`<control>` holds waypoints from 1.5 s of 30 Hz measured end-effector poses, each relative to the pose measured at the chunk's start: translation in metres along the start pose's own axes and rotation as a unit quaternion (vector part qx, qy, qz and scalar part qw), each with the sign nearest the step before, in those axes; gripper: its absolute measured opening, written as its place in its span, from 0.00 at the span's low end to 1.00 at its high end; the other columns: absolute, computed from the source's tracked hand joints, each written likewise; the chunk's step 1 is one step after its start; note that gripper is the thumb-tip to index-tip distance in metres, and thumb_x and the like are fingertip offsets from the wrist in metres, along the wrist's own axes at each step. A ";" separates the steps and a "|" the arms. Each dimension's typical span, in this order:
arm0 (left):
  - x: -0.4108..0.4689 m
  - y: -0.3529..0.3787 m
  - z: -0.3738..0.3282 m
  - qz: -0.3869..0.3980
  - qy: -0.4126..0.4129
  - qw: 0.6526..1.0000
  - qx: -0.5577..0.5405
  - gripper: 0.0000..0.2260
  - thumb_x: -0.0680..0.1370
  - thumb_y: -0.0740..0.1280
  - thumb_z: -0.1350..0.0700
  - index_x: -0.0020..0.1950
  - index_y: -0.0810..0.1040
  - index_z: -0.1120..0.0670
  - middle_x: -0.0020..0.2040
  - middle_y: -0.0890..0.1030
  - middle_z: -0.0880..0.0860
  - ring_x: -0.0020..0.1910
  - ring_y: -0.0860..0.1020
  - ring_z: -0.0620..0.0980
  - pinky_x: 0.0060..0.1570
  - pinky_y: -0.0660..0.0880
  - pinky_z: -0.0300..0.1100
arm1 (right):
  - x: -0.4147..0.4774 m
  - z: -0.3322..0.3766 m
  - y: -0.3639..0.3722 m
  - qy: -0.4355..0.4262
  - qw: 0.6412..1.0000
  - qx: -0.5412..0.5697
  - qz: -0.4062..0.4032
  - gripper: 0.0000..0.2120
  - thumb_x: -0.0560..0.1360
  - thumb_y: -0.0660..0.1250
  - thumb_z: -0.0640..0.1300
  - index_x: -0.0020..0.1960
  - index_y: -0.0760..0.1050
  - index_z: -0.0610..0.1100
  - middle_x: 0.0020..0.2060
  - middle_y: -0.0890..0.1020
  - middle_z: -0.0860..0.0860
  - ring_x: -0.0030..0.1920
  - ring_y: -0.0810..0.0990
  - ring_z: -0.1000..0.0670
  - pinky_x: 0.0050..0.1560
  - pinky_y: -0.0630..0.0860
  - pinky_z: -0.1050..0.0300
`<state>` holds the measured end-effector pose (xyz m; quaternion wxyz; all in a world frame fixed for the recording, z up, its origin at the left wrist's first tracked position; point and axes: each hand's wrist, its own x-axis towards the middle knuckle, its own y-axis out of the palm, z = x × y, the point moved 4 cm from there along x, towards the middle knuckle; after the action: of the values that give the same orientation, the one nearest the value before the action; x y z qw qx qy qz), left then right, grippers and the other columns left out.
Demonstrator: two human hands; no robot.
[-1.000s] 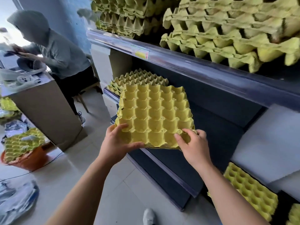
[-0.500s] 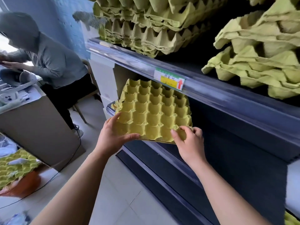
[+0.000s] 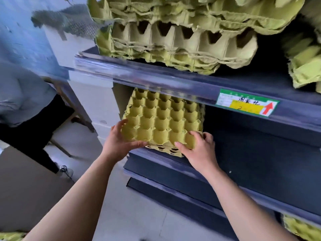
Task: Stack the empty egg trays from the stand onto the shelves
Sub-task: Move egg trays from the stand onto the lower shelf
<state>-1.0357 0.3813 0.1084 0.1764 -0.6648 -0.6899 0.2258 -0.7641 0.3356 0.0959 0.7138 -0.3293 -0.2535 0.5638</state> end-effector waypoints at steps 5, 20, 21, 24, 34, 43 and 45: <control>0.038 -0.014 0.021 0.050 -0.003 0.999 -0.012 0.56 0.47 0.78 0.31 0.72 0.64 0.42 0.67 0.72 0.49 0.64 0.73 0.51 0.64 0.72 0.53 | 0.009 0.020 0.026 0.030 0.999 -0.024 -0.028 0.36 0.67 0.65 0.69 0.68 0.68 0.51 0.66 0.61 0.42 0.66 0.62 0.40 0.69 0.61 0.47; 0.089 -0.013 0.049 0.099 -0.022 0.995 0.005 0.61 0.45 0.78 0.31 0.75 0.60 0.45 0.68 0.71 0.50 0.66 0.71 0.51 0.65 0.69 0.49 | 0.034 0.027 0.071 0.076 0.991 -0.110 0.026 0.38 0.70 0.57 0.72 0.74 0.59 0.53 0.72 0.53 0.41 0.72 0.53 0.35 0.69 0.61 0.44; 0.089 -0.013 0.050 0.097 -0.019 0.995 0.012 0.62 0.44 0.77 0.29 0.75 0.60 0.45 0.68 0.72 0.50 0.66 0.72 0.52 0.66 0.70 0.51 | 0.034 0.028 0.072 0.077 0.990 -0.113 0.023 0.38 0.70 0.57 0.72 0.73 0.59 0.53 0.72 0.53 0.41 0.72 0.52 0.34 0.69 0.61 0.43; 0.088 -0.013 0.049 0.088 -0.011 0.995 0.040 0.59 0.50 0.79 0.34 0.76 0.59 0.46 0.71 0.68 0.51 0.68 0.69 0.52 0.67 0.68 0.51 | 0.035 0.027 0.073 0.074 0.990 -0.116 0.011 0.38 0.70 0.57 0.72 0.73 0.60 0.53 0.72 0.55 0.41 0.72 0.54 0.35 0.70 0.61 0.43; 0.060 -0.007 0.005 0.014 0.228 0.950 0.211 0.28 0.69 0.68 0.40 0.64 0.78 0.55 0.66 0.75 0.56 0.64 0.71 0.61 0.65 0.66 0.53 | 0.006 0.047 0.050 0.004 0.986 -0.147 -0.074 0.29 0.74 0.62 0.62 0.68 0.71 0.47 0.71 0.64 0.41 0.70 0.62 0.39 0.71 0.61 0.45; -0.018 0.051 -0.030 0.131 0.404 0.872 0.244 0.15 0.72 0.66 0.49 0.52 0.84 0.55 0.50 0.84 0.53 0.46 0.80 0.59 0.49 0.76 0.51 | -0.092 0.046 0.009 -0.003 0.955 -0.186 -0.230 0.11 0.71 0.71 0.41 0.51 0.79 0.37 0.49 0.81 0.43 0.49 0.79 0.39 0.51 0.76 0.48; -0.039 0.069 -0.040 0.159 0.420 0.861 0.239 0.14 0.72 0.66 0.49 0.51 0.84 0.55 0.49 0.84 0.53 0.46 0.80 0.59 0.49 0.76 0.50 | -0.116 0.030 -0.001 0.040 0.949 -0.203 -0.237 0.09 0.72 0.69 0.42 0.49 0.78 0.36 0.46 0.81 0.43 0.47 0.79 0.39 0.48 0.77 0.49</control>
<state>-0.9542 0.3468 0.1060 0.5646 -0.7348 -0.3601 0.1074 -0.8126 0.2280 0.1178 0.7543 -0.4200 -0.4045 0.3018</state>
